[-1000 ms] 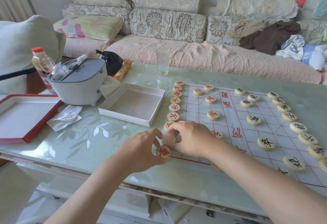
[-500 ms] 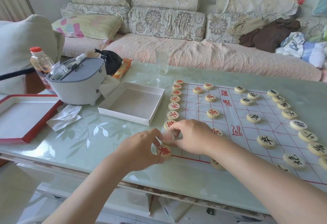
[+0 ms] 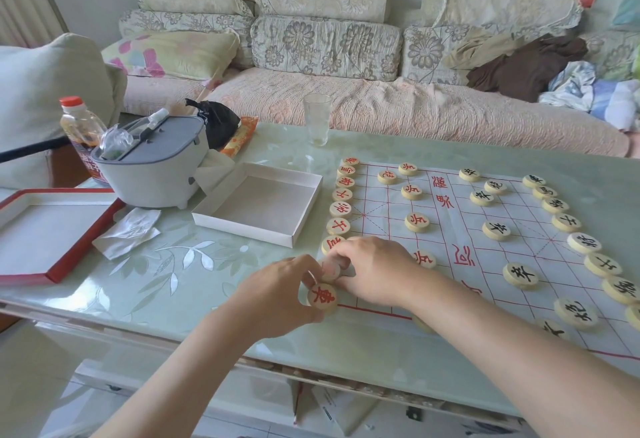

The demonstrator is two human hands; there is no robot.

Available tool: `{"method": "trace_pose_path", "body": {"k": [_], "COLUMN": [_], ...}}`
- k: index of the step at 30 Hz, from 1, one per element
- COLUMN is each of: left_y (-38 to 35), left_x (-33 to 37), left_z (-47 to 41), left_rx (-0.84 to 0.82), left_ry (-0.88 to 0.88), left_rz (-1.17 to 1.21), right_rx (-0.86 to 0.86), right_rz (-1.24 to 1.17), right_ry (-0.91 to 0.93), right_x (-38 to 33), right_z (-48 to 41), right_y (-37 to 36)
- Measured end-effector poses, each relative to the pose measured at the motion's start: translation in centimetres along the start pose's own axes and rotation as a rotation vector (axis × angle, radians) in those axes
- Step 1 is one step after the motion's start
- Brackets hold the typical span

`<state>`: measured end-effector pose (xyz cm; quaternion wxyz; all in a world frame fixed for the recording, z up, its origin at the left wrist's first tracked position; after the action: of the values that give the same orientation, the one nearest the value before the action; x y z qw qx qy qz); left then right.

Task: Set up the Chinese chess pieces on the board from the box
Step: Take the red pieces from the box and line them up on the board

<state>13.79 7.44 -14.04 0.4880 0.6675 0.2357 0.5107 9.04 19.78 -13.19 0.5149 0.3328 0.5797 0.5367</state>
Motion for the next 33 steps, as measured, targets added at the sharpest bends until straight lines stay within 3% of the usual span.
{"method": "trace_pose_path", "body": {"k": [8,12,23,33], "left_y": [2.2,3.7,1.0,1.5], "left_x": [-0.7,-0.7,-0.6,-0.9], "left_z": [-0.8,-3.0,-7.5,-7.2], "left_rx": [0.105,0.184,0.040,0.079], "left_ry": [-0.016,-0.056,-0.091,-0.102], "left_rz": [0.016,-0.083,-0.102,-0.115], "right_rx": [0.063,0.068,0.040,0.028], "right_rz": [-0.188,-0.138,-0.126,-0.172], "right_ry": [-0.094,-0.150,-0.078,-0.063], "right_x": [2.3,3.8,2.5,2.3], "right_z": [-1.6,-2.8,-4.4,-4.4], "right_y": [3.8,3.6,1.4,1.4]}}
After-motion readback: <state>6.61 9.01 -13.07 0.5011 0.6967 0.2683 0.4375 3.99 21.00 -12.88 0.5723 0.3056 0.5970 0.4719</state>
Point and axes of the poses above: each hand's wrist, its own z-axis away from the middle knuckle, its own y-axis out of the back of the hand, x = y × z, the point moved 9 cm from there along -z, towards the middle knuckle, and after that the axes turned 13 degrees about -y, right-handed, at the moved point
